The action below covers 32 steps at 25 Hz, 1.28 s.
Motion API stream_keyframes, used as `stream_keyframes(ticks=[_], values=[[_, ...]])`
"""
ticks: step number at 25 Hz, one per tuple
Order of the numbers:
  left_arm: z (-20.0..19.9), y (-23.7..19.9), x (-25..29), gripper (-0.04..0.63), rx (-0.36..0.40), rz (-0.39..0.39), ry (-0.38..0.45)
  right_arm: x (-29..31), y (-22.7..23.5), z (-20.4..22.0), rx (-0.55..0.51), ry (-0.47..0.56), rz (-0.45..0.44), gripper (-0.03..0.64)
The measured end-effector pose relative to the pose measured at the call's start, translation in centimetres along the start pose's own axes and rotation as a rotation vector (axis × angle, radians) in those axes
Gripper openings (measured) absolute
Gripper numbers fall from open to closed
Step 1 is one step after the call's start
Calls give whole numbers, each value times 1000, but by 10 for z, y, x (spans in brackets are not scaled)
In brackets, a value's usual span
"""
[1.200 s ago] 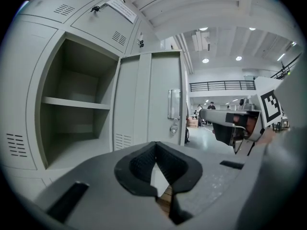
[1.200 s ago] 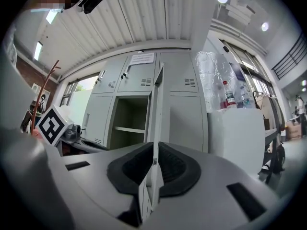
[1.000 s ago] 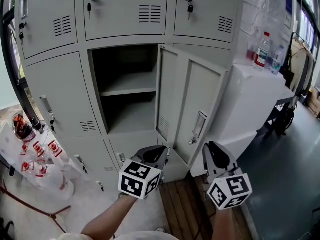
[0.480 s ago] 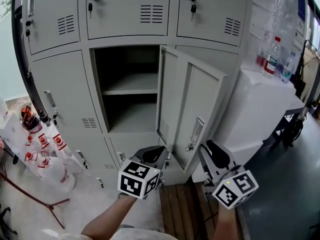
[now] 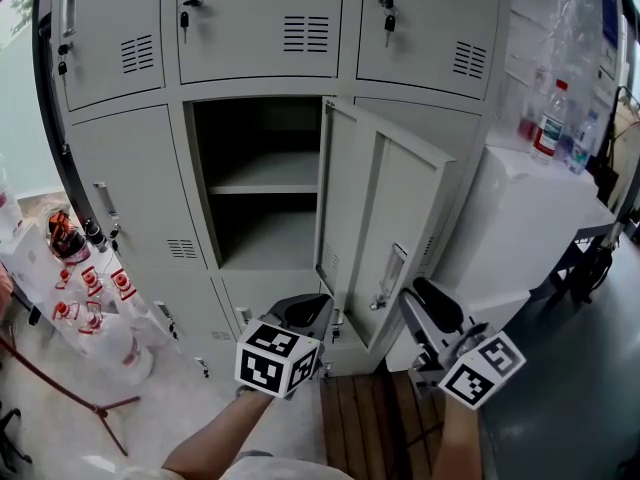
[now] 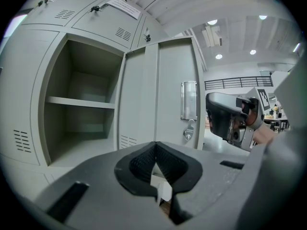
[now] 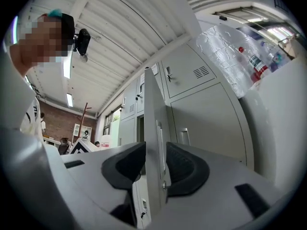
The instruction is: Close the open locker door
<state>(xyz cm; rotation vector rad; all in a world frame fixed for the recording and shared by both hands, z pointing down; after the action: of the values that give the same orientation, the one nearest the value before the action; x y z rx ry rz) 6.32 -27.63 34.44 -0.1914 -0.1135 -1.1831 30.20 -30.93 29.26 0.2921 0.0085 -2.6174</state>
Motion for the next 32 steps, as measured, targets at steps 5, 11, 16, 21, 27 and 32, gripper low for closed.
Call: stream_keyframes(ticks=[5,11,16,21,27,32], values=[[0,-3,1,6,-1,-9,-4,4,7,2,37,9,-66,135],[4,-7,-3,6,-10,-23,-9,9,2,3,24,9,-107,135],[4,-11,-7,6,-23,-30,-5,17,-8,2,-11,-9,-154,140],[6,-17,-16,6,-23,-54,-6,27,-21,4,-27,-11,-197,141],[10,-22,-28,6,-33,-87,-9,37,-30,7,-16,-7,-238,140],[11,-24,-36,6,-38,-111,-8,45,-39,10,-15,-8,-272,135]])
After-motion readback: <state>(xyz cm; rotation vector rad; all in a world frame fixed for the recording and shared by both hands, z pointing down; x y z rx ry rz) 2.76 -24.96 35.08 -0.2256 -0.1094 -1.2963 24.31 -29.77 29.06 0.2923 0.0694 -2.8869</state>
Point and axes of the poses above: the fingertips, and each gripper's own axes: x forward along the fingers, y to its right, z out of its underside, the point moved 10 cm from there along -x, backward along the fingers, and after that the axes turned 2 degrees about -x, right-handed, at the moved point
